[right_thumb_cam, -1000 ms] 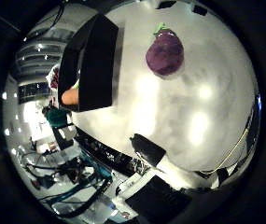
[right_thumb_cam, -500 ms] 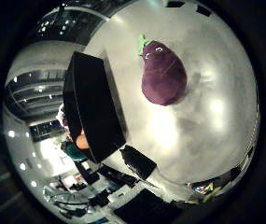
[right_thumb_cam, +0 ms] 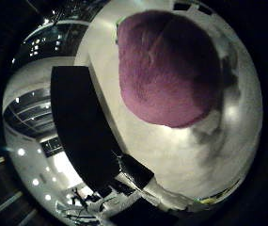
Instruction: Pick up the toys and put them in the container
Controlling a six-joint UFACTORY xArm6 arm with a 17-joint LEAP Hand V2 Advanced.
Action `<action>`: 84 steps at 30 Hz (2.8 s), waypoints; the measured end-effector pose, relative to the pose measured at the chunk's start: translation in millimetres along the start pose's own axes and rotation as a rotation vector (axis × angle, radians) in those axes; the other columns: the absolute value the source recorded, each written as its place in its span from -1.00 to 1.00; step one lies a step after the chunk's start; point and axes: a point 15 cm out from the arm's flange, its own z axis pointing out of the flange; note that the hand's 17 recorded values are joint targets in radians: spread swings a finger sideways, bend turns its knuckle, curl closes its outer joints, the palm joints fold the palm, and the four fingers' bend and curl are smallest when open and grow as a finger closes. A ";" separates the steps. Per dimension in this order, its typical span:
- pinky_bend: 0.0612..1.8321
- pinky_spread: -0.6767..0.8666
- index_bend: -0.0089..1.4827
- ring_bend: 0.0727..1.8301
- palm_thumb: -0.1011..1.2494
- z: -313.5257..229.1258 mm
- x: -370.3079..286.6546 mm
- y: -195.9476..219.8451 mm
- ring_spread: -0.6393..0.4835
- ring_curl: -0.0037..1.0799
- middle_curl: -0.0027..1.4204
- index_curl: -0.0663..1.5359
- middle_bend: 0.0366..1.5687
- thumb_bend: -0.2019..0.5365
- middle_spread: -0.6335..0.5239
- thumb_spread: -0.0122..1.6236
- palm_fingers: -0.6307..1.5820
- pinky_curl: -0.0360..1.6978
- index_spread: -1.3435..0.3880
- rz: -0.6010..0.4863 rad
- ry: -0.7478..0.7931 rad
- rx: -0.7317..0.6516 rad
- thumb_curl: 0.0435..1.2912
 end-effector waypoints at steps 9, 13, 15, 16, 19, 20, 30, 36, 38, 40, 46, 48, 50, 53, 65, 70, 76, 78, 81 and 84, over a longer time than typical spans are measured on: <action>-0.83 0.44 -0.01 -0.91 0.19 1.1 -22.0 -21.8 0.57 -0.67 -0.59 -0.30 -0.76 -0.34 0.27 0.23 -0.08 -0.69 0.20 -0.050 0.021 0.097 -0.53; -0.90 0.42 0.45 -0.89 0.53 -29.6 -16.2 -39.6 0.42 -0.73 -0.50 -0.13 -0.57 -0.22 -0.08 0.24 0.05 -0.76 0.10 -0.052 0.037 0.253 -0.48; -0.89 0.42 0.50 -0.87 0.60 -47.1 -11.9 -36.5 0.35 -0.73 -0.48 -0.10 -0.51 -0.29 -0.19 0.23 0.06 -0.78 0.09 -0.048 0.042 0.305 -0.47; -0.88 0.42 0.52 -0.87 0.63 -58.5 -10.2 -35.8 0.32 -0.73 -0.47 -0.10 -0.50 -0.34 -0.24 0.22 0.05 -0.79 0.08 -0.048 0.043 0.326 -0.47; -0.87 0.41 0.52 -0.87 0.66 -91.0 -9.6 -36.8 0.28 -0.73 -0.45 -0.10 -0.47 -0.43 -0.29 0.22 0.06 -0.80 0.09 -0.054 0.042 0.377 -0.46; -0.87 0.41 0.52 -0.87 0.68 -103.0 -10.5 -36.9 0.26 -0.73 -0.45 -0.10 -0.47 -0.47 -0.31 0.22 0.06 -0.80 0.09 -0.061 0.043 0.393 -0.46; -0.87 0.40 0.55 -0.87 0.72 -214.5 -30.1 10.4 0.24 -0.72 -0.42 -0.11 -0.47 -0.50 -0.35 0.21 0.05 -0.81 0.09 -0.146 0.053 0.434 -0.47; -0.87 0.40 0.55 -0.87 0.72 -262.1 -73.9 66.6 0.21 -0.72 -0.40 -0.11 -0.47 -0.50 -0.35 0.21 0.05 -0.82 0.09 -0.244 0.052 0.466 -0.48; -0.87 0.39 0.56 -0.87 0.72 -271.7 -102.5 86.2 0.21 -0.72 -0.40 -0.11 -0.48 -0.50 -0.35 0.21 0.06 -0.82 0.09 -0.310 0.052 0.483 -0.48; -0.87 0.40 0.56 -0.86 0.72 -273.6 -124.7 103.7 0.19 -0.72 -0.40 -0.12 -0.47 -0.49 -0.35 0.21 0.07 -0.82 0.09 -0.348 0.043 0.486 -0.48; -0.87 0.40 0.55 -0.86 0.73 -252.9 -203.6 151.8 0.17 -0.71 -0.39 -0.12 -0.47 -0.50 -0.35 0.21 0.07 -0.83 0.10 -0.463 0.005 0.438 -0.47; -0.87 0.40 0.55 -0.86 0.73 -242.7 -232.9 169.6 0.16 -0.70 -0.39 -0.12 -0.47 -0.50 -0.35 0.22 0.08 -0.83 0.10 -0.506 0.005 0.422 -0.47; -0.87 0.40 0.55 -0.86 0.73 -224.5 -259.8 186.8 0.15 -0.70 -0.39 -0.12 -0.47 -0.50 -0.36 0.21 0.08 -0.83 0.09 -0.553 0.029 0.399 -0.46; -0.87 0.40 0.56 -0.87 0.72 -184.3 -291.0 205.6 0.15 -0.71 -0.38 -0.12 -0.47 -0.50 -0.36 0.22 0.07 -0.83 0.09 -0.623 0.096 0.353 -0.47; -0.48 0.46 -0.69 -0.60 0.43 -107.8 -373.3 188.6 0.35 -0.57 -0.47 -0.47 -0.70 -0.55 -0.01 0.25 -0.29 -0.70 0.02 -0.739 0.161 0.309 -0.49; -0.34 0.49 -0.82 -0.60 0.29 -105.1 -369.1 189.6 0.49 -0.56 -0.53 -0.58 -0.80 -0.54 0.23 0.19 -0.39 -0.64 0.00 -0.760 0.182 0.283 -0.50; -0.30 0.51 -0.78 -0.63 0.30 -135.0 -355.6 203.2 0.58 -0.57 -0.54 -0.60 -0.79 -0.52 0.37 0.21 -0.44 -0.63 0.00 -0.783 0.203 0.265 -0.48; -0.31 0.50 -0.78 -0.65 0.30 -151.8 -350.1 210.6 0.59 -0.58 -0.54 -0.60 -0.79 -0.52 0.39 0.21 -0.44 -0.63 0.00 -0.785 0.207 0.265 -0.48; -0.34 0.50 -0.74 -0.68 0.30 -178.0 -338.4 224.9 0.60 -0.58 -0.55 -0.59 -0.80 -0.52 0.40 0.22 -0.43 -0.64 0.00 -0.783 0.214 0.261 -0.48; -0.41 0.49 -0.72 -0.72 0.30 -197.9 -322.6 244.0 0.61 -0.59 -0.55 -0.56 -0.80 -0.52 0.41 0.21 -0.44 -0.66 0.00 -0.770 0.222 0.237 -0.48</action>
